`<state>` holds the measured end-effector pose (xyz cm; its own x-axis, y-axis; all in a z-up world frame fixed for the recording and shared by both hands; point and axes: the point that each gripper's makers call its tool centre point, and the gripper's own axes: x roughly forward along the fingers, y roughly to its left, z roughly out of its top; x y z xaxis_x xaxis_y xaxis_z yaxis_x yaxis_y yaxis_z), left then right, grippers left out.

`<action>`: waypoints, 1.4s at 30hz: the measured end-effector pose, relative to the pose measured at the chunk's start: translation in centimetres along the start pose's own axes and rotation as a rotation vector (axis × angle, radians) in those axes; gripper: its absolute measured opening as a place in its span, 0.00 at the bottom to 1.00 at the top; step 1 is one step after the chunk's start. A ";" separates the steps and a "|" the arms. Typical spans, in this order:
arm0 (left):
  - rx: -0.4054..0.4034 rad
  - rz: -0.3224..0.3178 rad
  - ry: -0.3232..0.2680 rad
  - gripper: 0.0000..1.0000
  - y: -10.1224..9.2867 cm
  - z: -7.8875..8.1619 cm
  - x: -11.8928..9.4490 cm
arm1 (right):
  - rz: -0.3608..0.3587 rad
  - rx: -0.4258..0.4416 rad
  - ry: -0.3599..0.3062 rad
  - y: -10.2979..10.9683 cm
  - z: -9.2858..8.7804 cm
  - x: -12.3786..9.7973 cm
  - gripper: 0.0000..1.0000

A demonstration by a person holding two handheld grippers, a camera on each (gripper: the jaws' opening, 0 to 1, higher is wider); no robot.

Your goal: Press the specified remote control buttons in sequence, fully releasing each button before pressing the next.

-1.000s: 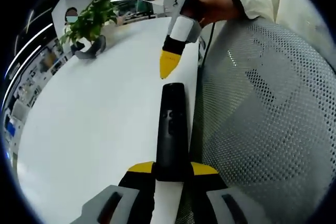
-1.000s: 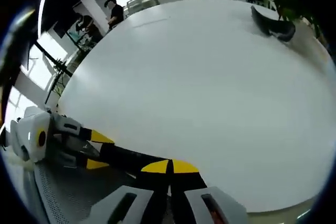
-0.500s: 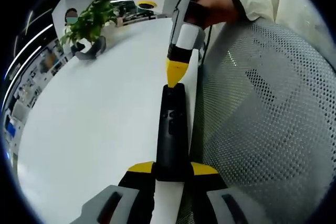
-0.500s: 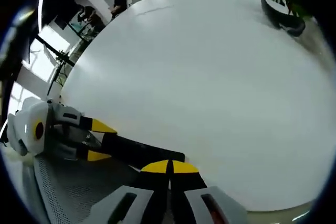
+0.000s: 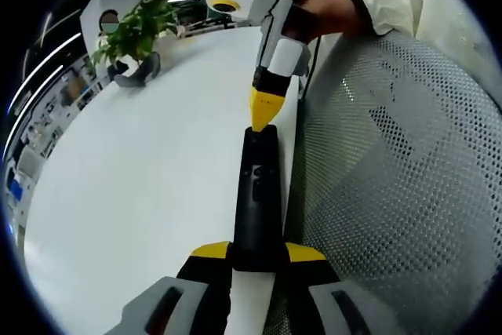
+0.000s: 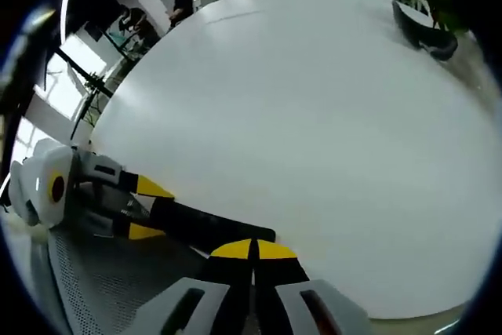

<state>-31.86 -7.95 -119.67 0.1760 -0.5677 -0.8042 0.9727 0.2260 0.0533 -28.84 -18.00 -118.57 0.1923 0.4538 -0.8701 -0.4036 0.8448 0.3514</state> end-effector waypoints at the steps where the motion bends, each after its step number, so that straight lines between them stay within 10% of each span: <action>1: 0.000 0.000 0.000 0.24 0.0 0.0 0.0 | 0.005 0.012 0.000 0.0 0.0 0.0 0.00; 5: 0.000 -0.001 -0.005 0.24 0.0 0.0 0.0 | 0.046 0.106 -0.017 0.0 0.1 -0.1 0.00; 25: 0.003 -0.002 -0.016 0.24 0.0 0.1 0.0 | 0.050 -0.036 0.027 1.3 -0.3 0.6 0.00; 42: 0.008 0.000 -0.019 0.24 0.0 0.1 0.0 | 0.074 0.049 -0.005 1.2 0.0 0.4 0.00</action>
<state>-31.88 -8.04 -119.65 0.1790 -0.5824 -0.7929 0.9738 0.2198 0.0584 -29.23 -16.77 -118.46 0.1678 0.5171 -0.8393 -0.3725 0.8215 0.4316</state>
